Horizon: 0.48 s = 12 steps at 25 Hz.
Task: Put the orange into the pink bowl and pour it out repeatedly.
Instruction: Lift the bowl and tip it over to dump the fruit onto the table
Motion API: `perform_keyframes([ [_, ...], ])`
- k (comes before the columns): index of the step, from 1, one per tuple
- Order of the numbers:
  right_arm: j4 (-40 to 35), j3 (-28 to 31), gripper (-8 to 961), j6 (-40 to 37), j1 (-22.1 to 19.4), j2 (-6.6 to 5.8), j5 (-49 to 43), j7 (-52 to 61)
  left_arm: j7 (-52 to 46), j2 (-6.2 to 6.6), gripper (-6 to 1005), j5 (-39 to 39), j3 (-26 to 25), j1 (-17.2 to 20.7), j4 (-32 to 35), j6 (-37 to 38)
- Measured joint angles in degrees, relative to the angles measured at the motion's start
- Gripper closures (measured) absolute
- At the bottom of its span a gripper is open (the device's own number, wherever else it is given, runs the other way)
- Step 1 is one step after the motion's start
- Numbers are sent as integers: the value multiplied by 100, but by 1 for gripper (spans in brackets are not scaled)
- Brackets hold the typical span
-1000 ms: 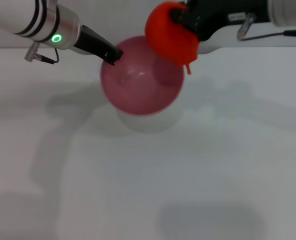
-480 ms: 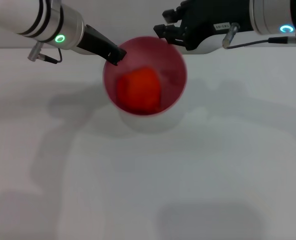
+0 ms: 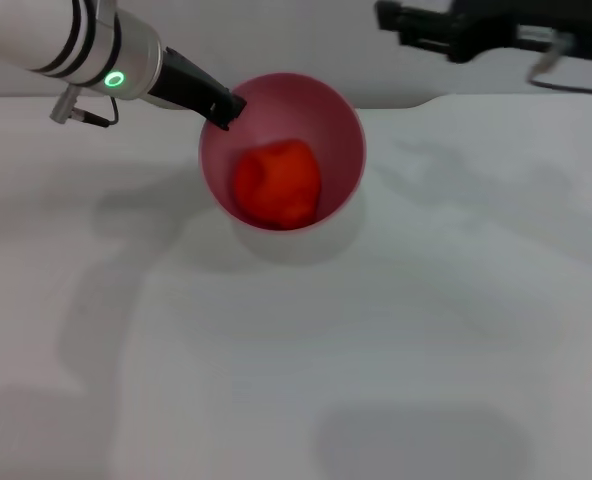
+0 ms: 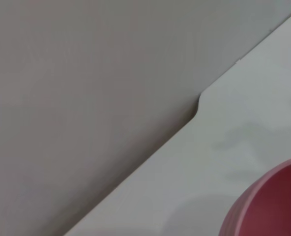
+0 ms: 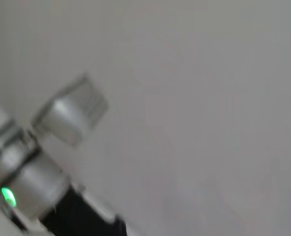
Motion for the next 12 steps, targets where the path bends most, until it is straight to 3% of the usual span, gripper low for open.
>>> perform_keyframes([
  [4,888,398,435,-522,-695,-54,3057,-2347,46,-3,964,0,29,4,2,-170],
  [8,2200,1007,436,-2012,-1171,-51,5548,-4867,48,-3,963,-57,208,5,8,-388],
  [12,2722,1410,437,-2462,-1298,-32,6045,-5473,54,-3,963,-124,392,3,30,-682],
])
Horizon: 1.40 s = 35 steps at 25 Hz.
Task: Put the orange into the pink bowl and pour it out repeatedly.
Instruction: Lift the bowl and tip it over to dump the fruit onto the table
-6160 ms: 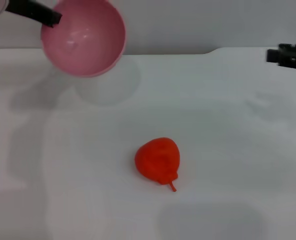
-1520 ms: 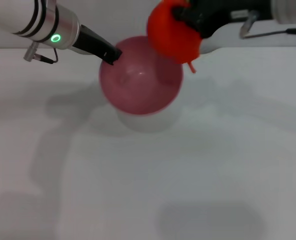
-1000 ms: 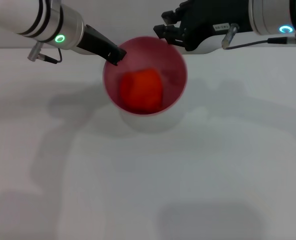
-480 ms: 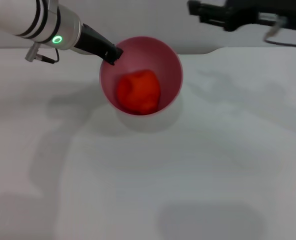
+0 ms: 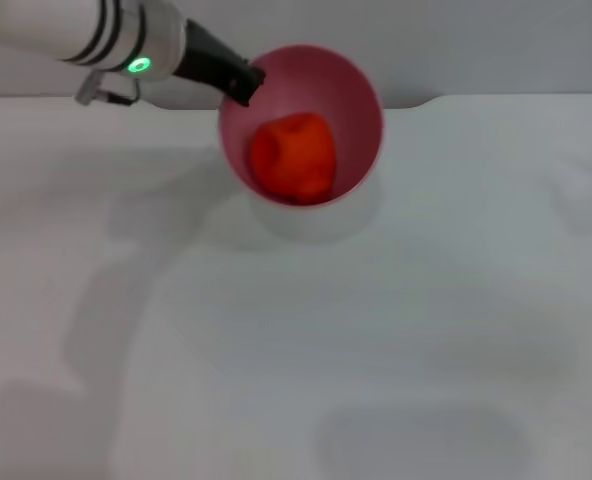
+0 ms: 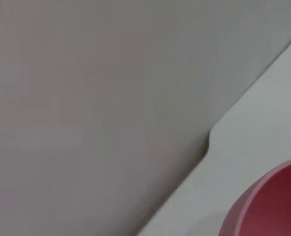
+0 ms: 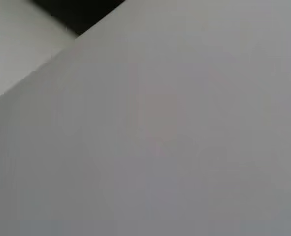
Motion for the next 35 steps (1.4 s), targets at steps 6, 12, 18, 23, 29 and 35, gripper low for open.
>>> perform_keyframes([
  [6,769,285,436,-445,-226,5,1026,-766,-78,-30,964,-14,1539,482,496,-1556],
  [12,896,303,436,-488,-167,-7,1044,-787,-80,-48,964,-7,2578,973,736,-2838],
  [18,910,247,436,-486,-60,-10,1028,-789,77,-33,964,68,3861,1588,789,-5096],
  [23,824,159,437,-485,-7,-13,1024,-747,320,-52,964,78,4644,1802,386,-6764],
  [29,729,106,437,-493,9,8,1071,-735,353,-66,964,79,5262,1795,-243,-8317],
  [35,763,93,437,-487,134,-4,1088,-732,356,-69,964,57,5560,1872,-449,-9261],
])
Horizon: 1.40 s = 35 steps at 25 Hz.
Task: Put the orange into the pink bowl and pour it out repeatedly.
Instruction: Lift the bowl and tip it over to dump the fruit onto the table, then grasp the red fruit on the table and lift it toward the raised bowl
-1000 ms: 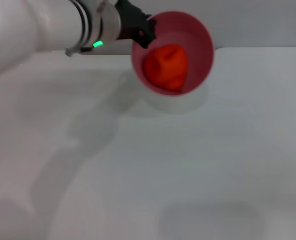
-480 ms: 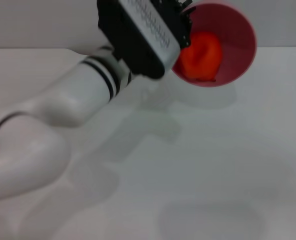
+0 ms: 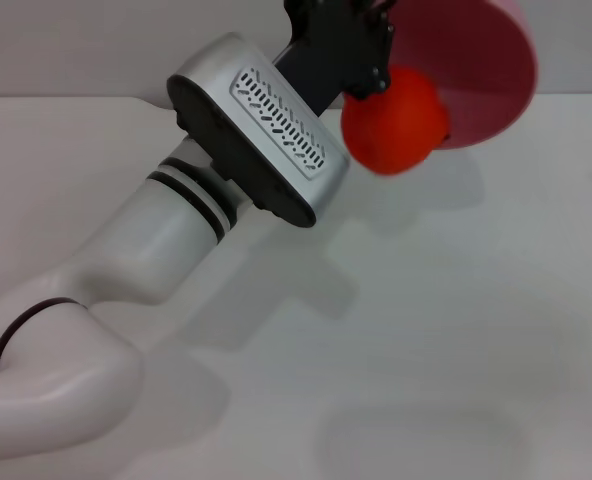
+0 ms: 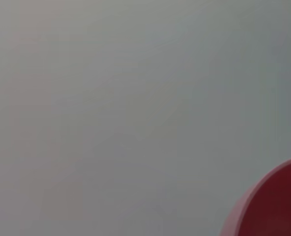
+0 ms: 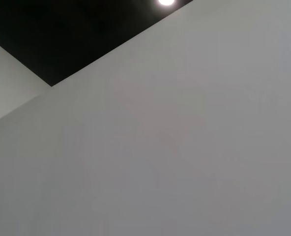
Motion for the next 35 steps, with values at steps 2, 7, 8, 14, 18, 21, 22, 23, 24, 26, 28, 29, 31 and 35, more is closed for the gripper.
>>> perform_keyframes([
  [2,3,-4,436,0,32,0,-1,1,1,3,964,-21,-9,0,-1,25],
  [7,33,-59,436,13,57,7,-6,2,3,6,964,-15,-4,-10,-7,45],
  [8,33,-59,437,13,57,7,-6,2,3,7,964,-14,-14,-10,-8,47],
  [14,159,-73,437,-53,60,16,7,2,-252,14,964,-58,-248,-89,60,517],
  [18,295,-122,437,-112,62,18,10,2,-1093,10,964,-126,-1091,-512,231,2229],
  [21,452,-248,437,-145,79,17,13,10,-1467,4,964,-179,-1968,-1085,182,3966],
  [22,452,-248,437,-145,79,17,13,10,-1501,1,964,-202,-2309,-1298,142,4607],
  [23,498,-287,437,-140,93,9,7,54,-1498,0,964,-222,-2535,-1413,136,5018],
  [24,530,-314,436,-125,109,0,-26,118,-1483,3,964,-250,-2849,-1557,132,5508],
  [26,558,-342,436,-31,164,-28,-282,384,-1320,44,964,-279,-3769,-1909,168,6872],
  [28,498,-328,436,64,236,-41,-708,644,-1209,64,964,-256,-4170,-2035,162,7388],
  [29,441,-316,436,107,278,-42,-956,759,-1107,79,964,-231,-4521,-2129,139,7787],
  [31,168,-303,436,227,372,-48,-1689,1154,-840,125,964,-119,-5483,-2336,82,8727],
  [35,-753,-302,436,624,528,-53,-3382,2401,-539,375,964,226,-6733,-2422,133,9891],
])
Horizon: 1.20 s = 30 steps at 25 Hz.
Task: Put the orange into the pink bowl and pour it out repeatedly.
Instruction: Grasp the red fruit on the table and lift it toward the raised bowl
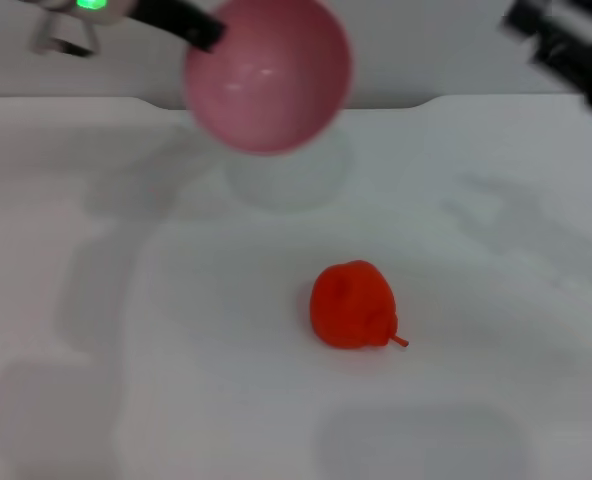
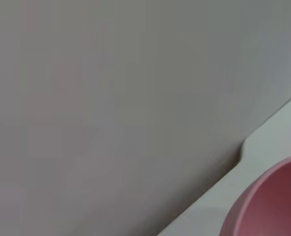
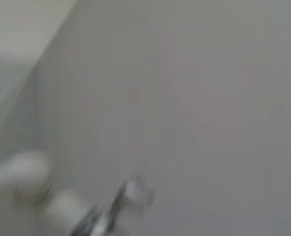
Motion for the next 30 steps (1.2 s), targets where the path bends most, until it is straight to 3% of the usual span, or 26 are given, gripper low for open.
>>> perform_keyframes([
  [2,-493,0,436,142,80,0,-872,778,-6,189,964,200,-323,79,45,275],
  [5,-1339,-20,437,214,303,0,-2428,2179,-25,282,964,389,-540,143,62,373],
  [6,-1576,-39,437,190,391,0,-2925,2657,-42,366,964,629,-836,240,65,485],
  [10,-2249,-194,438,-100,890,0,-4599,4180,-43,407,964,669,-913,317,69,520],
  [11,-2332,-353,438,-331,1194,1,-5217,4673,-44,424,964,675,-924,364,71,535],
  [20,-1535,-1110,440,-248,1830,42,-5806,5026,-47,419,964,695,-886,405,76,635],
  [30,-506,-1566,441,582,1963,54,-5826,5046,-41,213,964,700,-829,348,316,707],
])
